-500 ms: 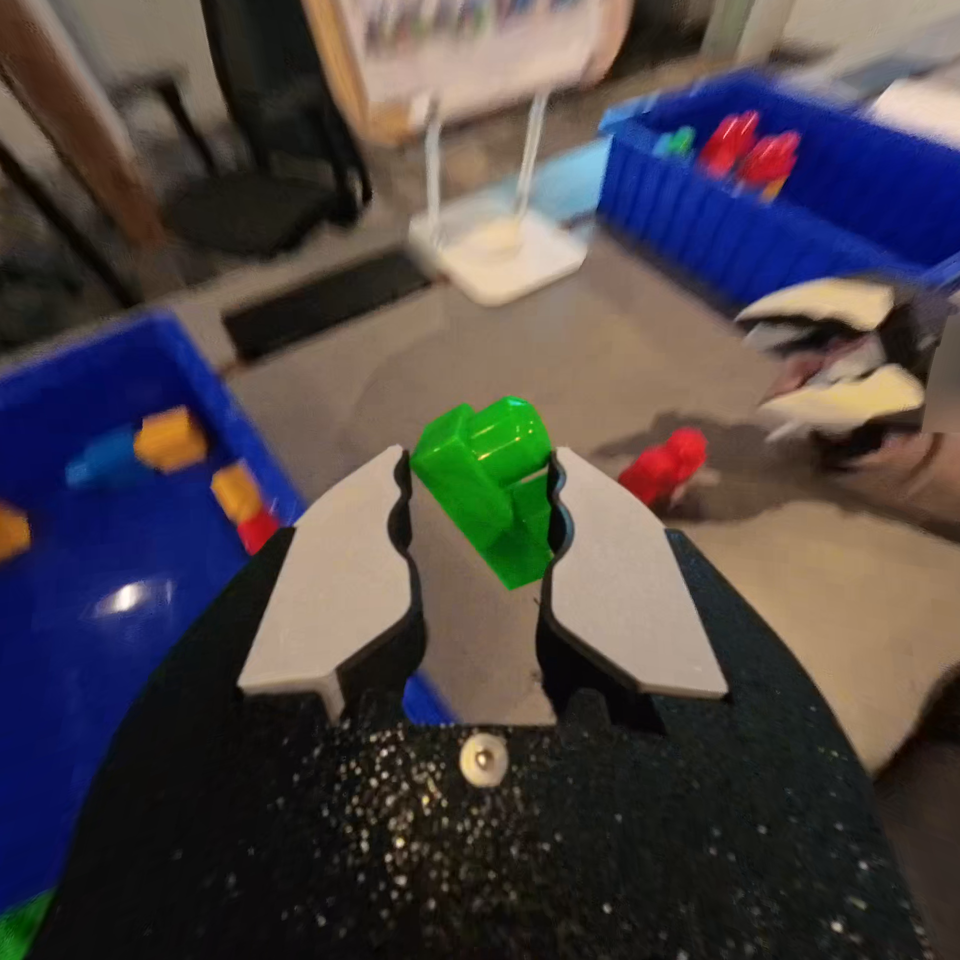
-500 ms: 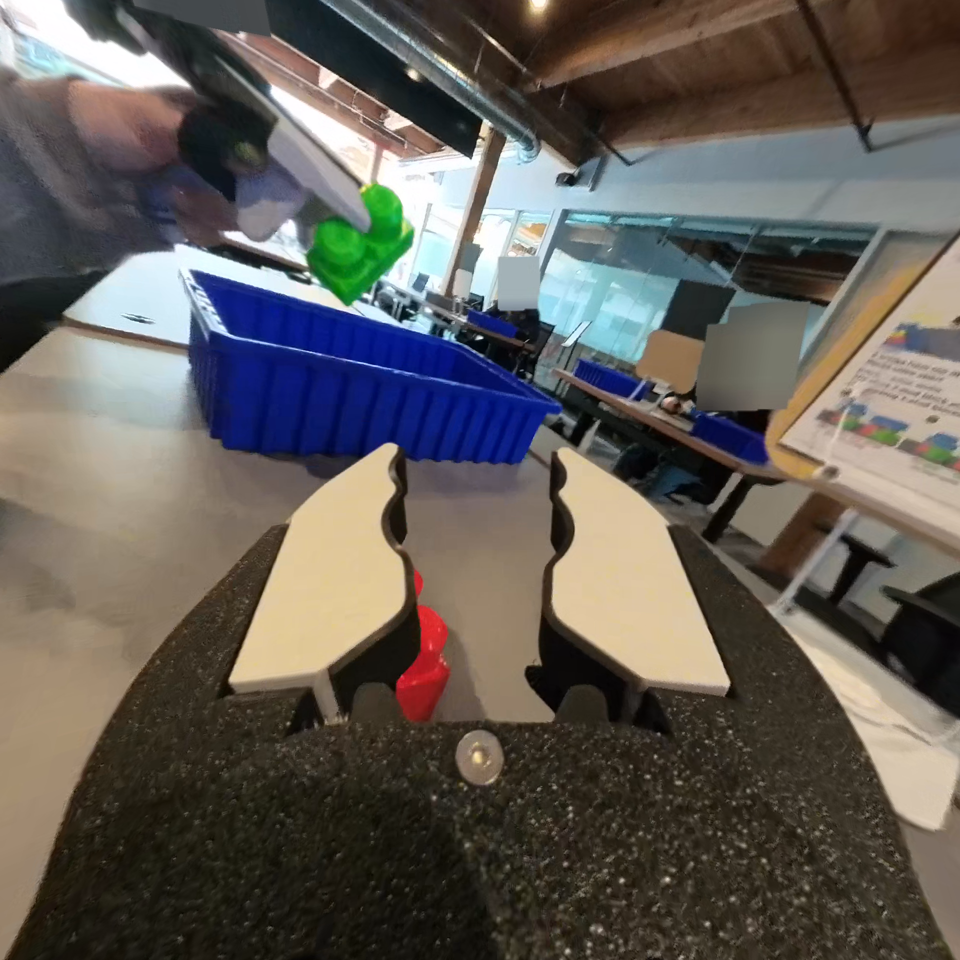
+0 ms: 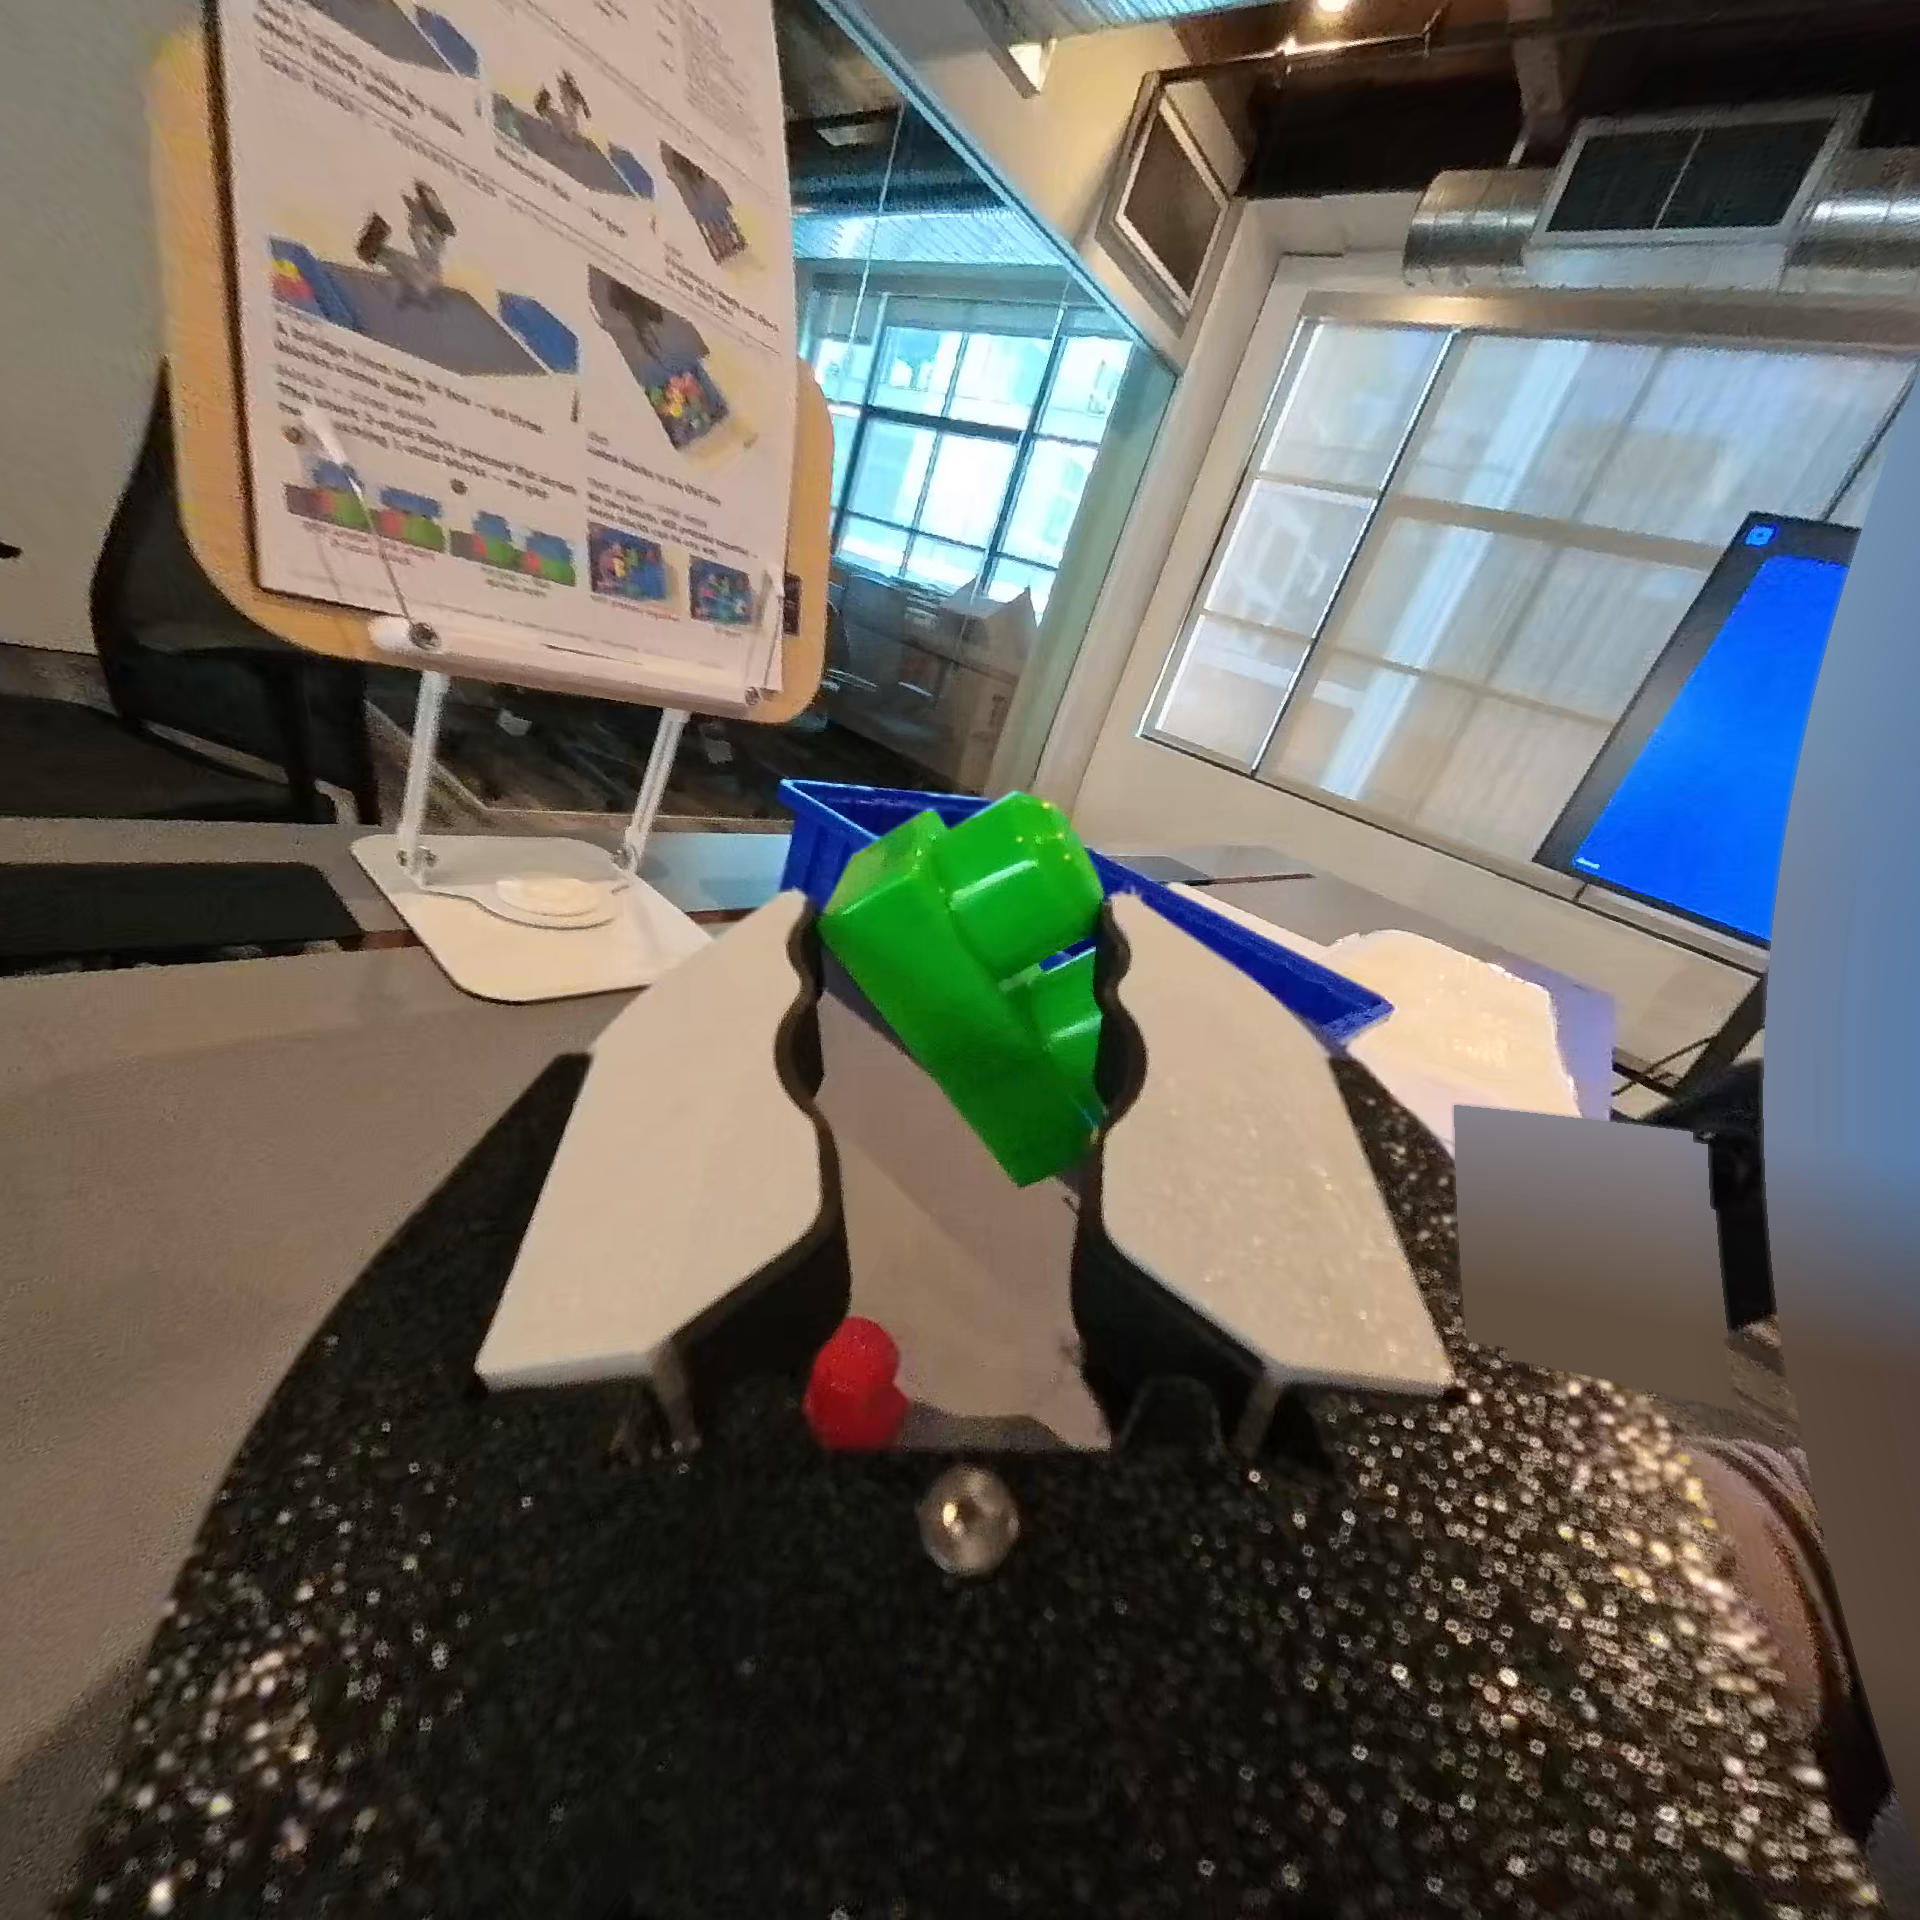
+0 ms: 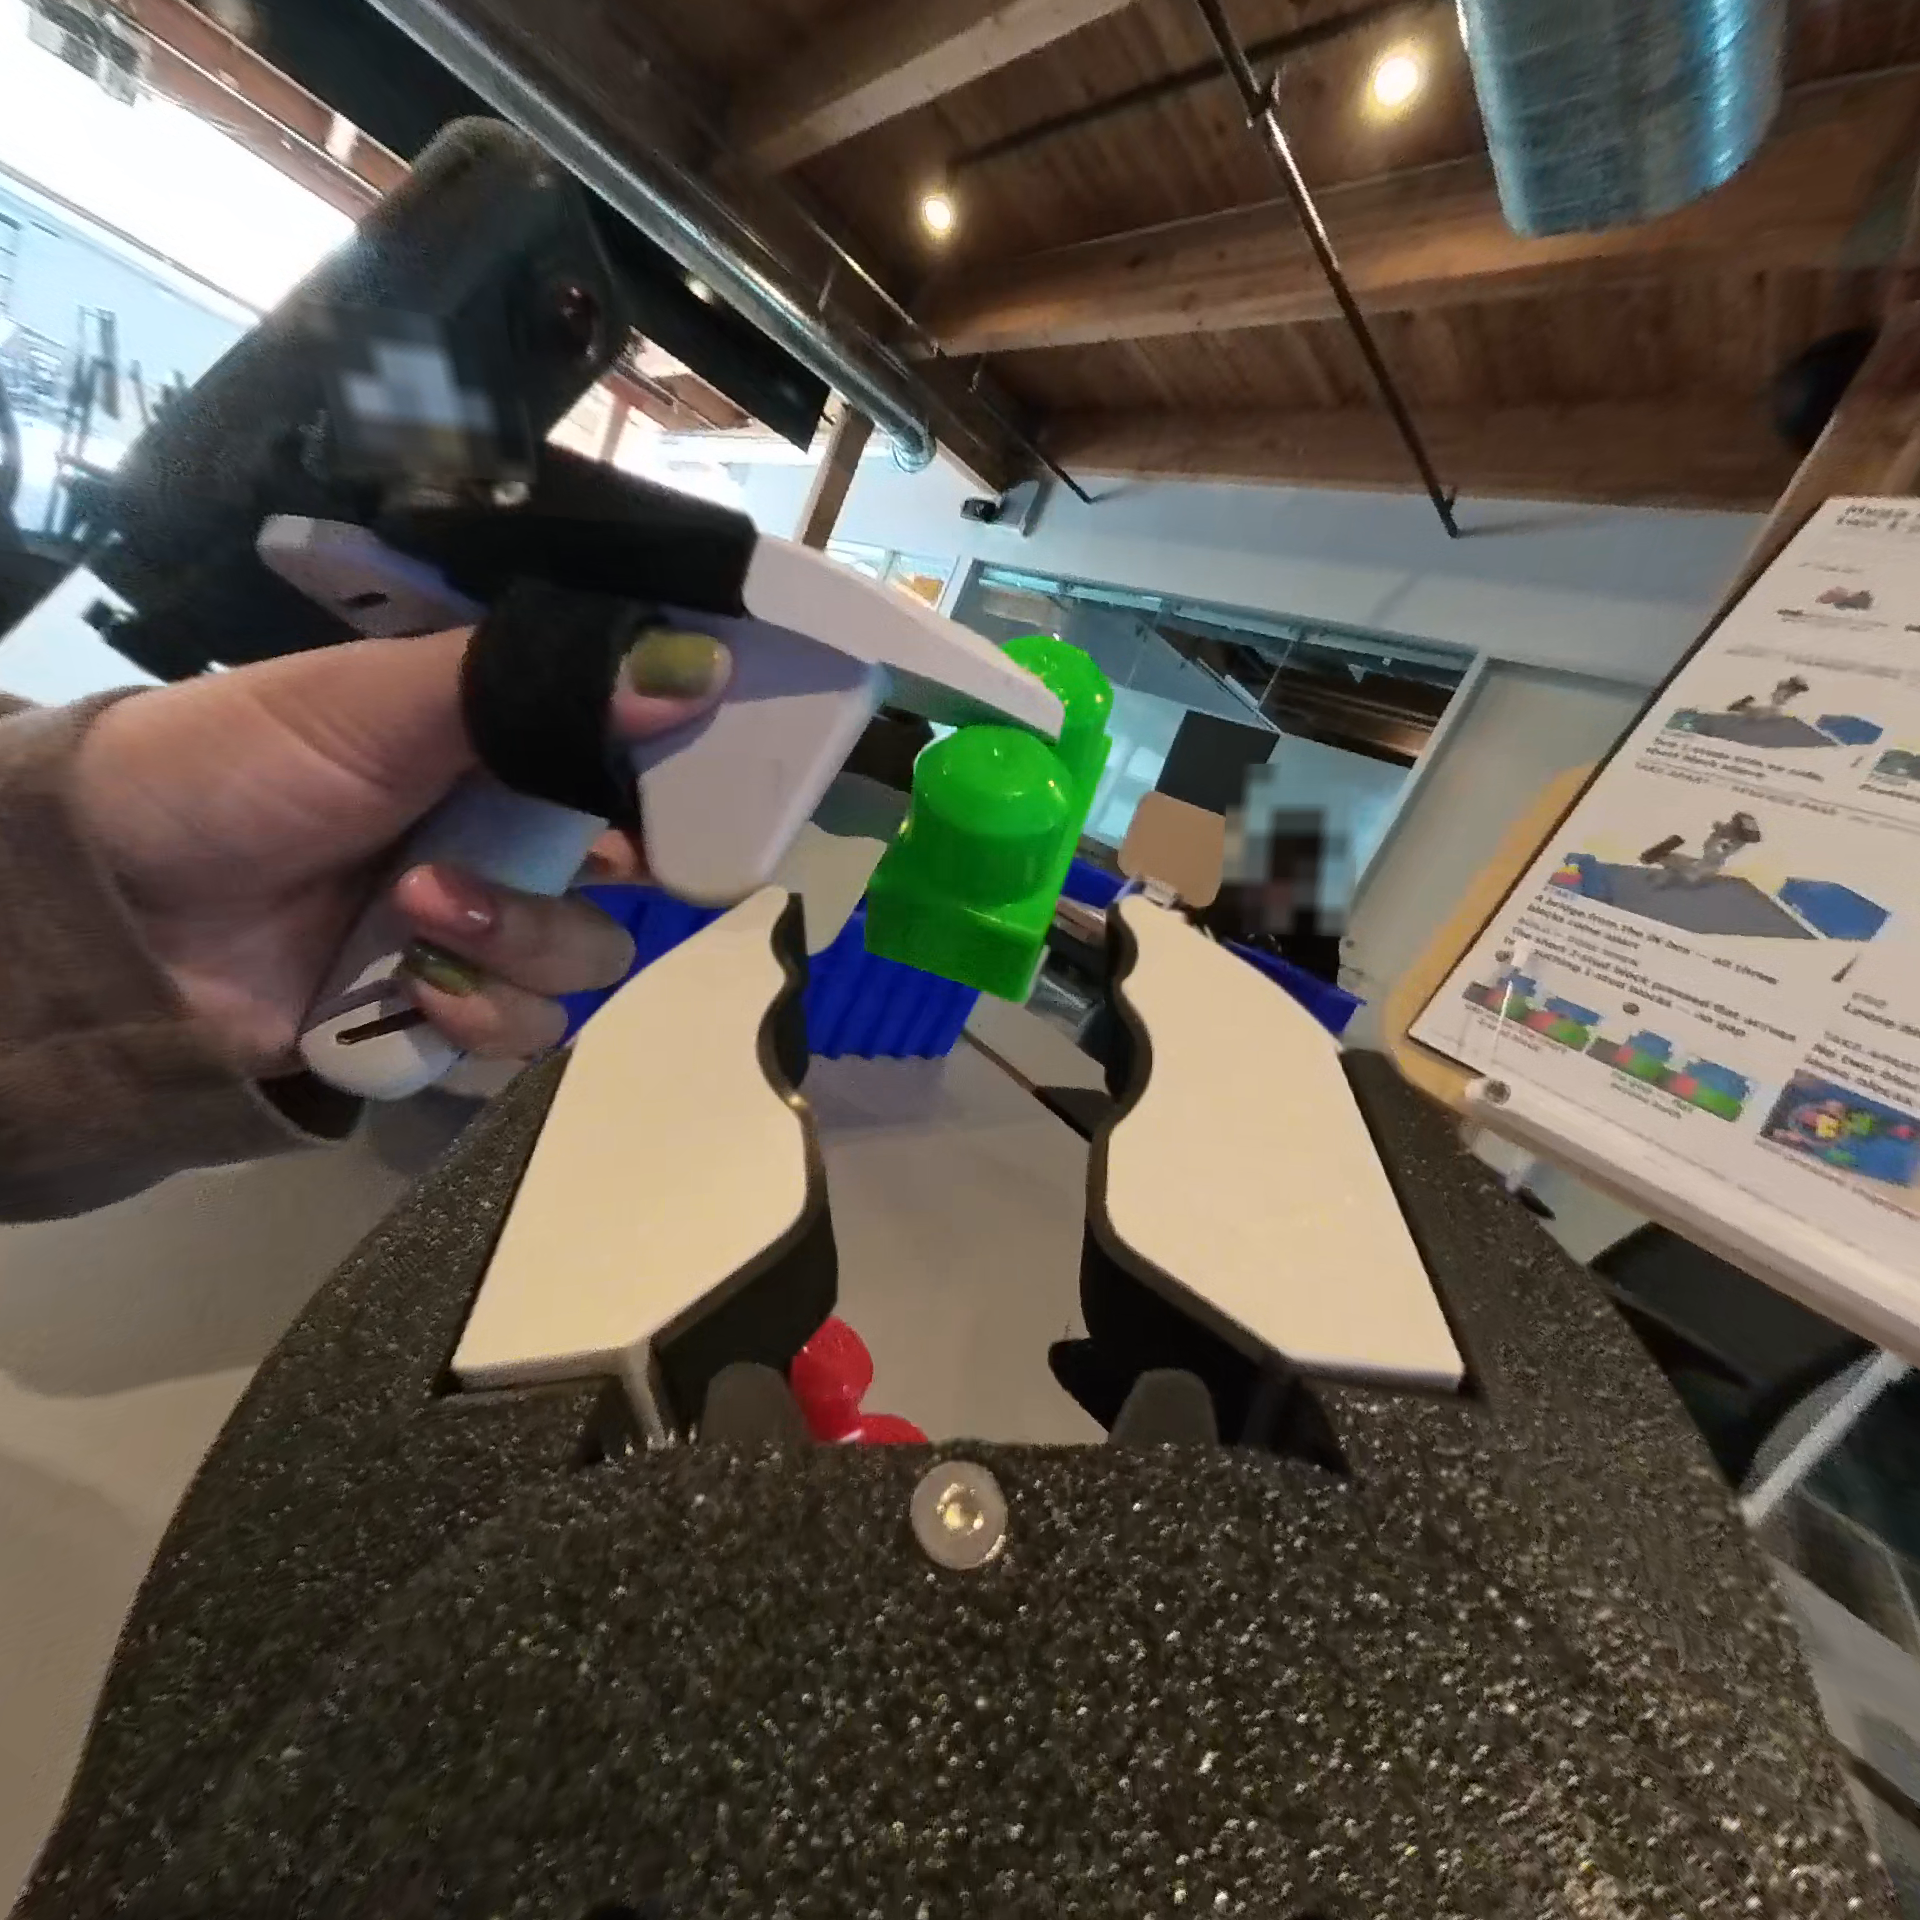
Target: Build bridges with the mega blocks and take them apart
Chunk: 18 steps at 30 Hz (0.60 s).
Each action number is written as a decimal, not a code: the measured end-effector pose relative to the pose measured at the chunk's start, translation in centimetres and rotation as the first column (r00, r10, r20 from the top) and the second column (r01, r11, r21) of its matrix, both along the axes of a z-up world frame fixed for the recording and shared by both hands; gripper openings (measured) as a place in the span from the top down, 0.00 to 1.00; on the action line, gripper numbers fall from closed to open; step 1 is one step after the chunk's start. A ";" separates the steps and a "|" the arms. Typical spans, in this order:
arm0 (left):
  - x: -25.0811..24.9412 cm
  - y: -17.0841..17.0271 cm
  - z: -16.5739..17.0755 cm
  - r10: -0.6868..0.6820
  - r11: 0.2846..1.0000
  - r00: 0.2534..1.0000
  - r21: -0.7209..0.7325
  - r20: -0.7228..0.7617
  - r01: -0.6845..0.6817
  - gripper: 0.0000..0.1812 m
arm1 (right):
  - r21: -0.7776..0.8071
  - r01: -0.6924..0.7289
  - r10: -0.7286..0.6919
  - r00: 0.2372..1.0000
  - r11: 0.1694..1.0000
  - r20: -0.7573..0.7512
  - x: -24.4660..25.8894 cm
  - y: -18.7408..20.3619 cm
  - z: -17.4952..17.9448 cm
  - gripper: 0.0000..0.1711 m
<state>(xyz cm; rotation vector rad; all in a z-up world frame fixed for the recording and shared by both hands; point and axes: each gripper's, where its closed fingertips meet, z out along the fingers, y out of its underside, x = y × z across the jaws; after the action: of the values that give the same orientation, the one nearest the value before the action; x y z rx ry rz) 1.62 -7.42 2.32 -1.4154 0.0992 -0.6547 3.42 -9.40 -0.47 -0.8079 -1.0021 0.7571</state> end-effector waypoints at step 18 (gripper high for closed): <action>-2.1 -1.4 -4.6 -0.161 0.987 0.809 -0.067 -0.566 0.149 0.59 | -0.231 -0.279 0.359 0.799 0.932 0.482 1.3 3.4 -6.3 0.79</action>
<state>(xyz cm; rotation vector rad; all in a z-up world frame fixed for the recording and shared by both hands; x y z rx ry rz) -0.47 -8.79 -2.28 -1.5972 0.6946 -0.3396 4.72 -6.02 -6.80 -1.0152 -1.6157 0.9358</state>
